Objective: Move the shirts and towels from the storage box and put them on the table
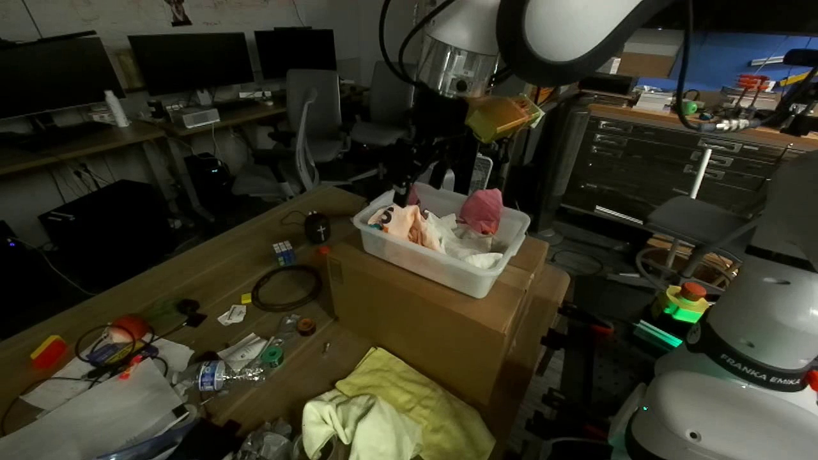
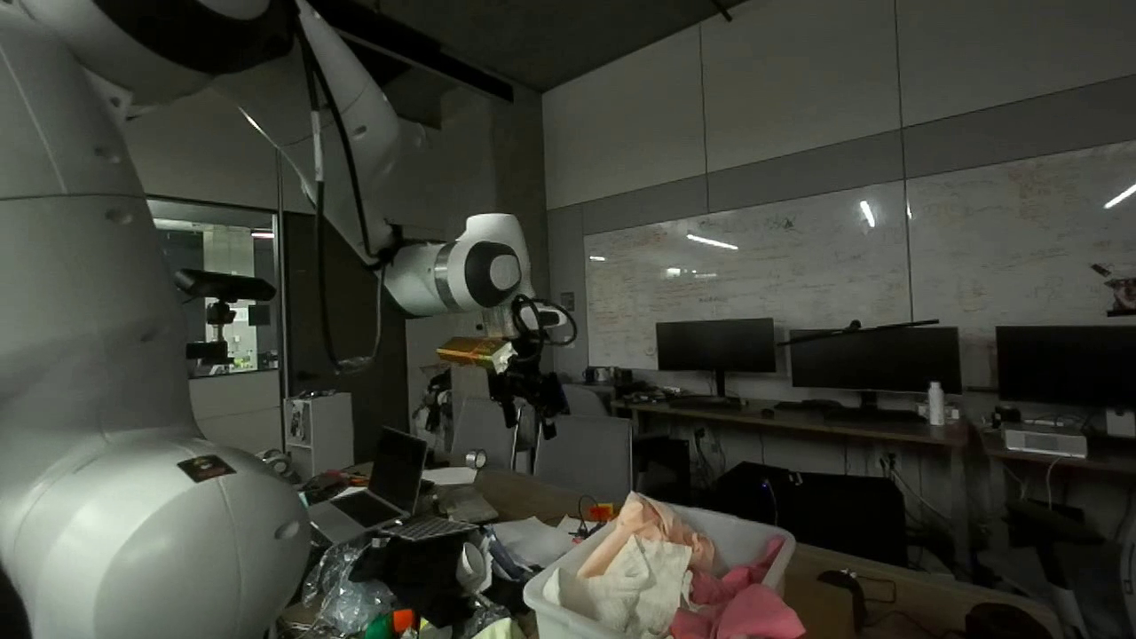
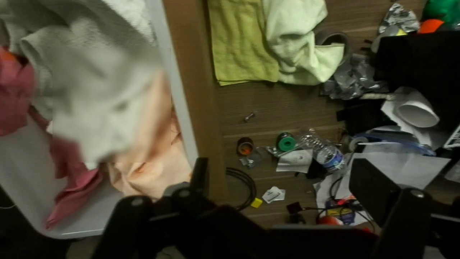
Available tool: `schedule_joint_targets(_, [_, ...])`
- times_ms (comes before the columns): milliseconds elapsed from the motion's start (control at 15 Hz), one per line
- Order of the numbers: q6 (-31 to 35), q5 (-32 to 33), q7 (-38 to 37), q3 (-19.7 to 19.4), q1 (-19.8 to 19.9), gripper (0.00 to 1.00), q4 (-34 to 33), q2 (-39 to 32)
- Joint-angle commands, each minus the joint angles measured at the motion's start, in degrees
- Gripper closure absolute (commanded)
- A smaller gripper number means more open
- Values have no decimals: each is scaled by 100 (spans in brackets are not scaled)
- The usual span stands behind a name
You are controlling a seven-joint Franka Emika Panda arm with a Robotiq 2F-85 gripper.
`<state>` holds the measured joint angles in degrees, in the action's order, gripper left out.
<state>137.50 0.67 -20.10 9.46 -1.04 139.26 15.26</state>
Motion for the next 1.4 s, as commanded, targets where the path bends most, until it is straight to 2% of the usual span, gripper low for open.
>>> schedule_joint_targets(0, [-56,527,54,-234,291,0,-236,-262])
schedule_joint_targets(200, [2,548,451,-519,347,0,-429,-514])
schedule_joint_targets(400, [-13,301,1179,-762,268,0,-736,-913])
schedule_joint_targets(867, [-237,-278,3027,-895,261,0,-1525,-2090])
schedule_joint_targets(1067, [-229,-227,3344,-903,346,0,-1850,-2629])
schedule_joint_targets(1333, [-161,-63,3383,-973,442,0,-2228,-3180])
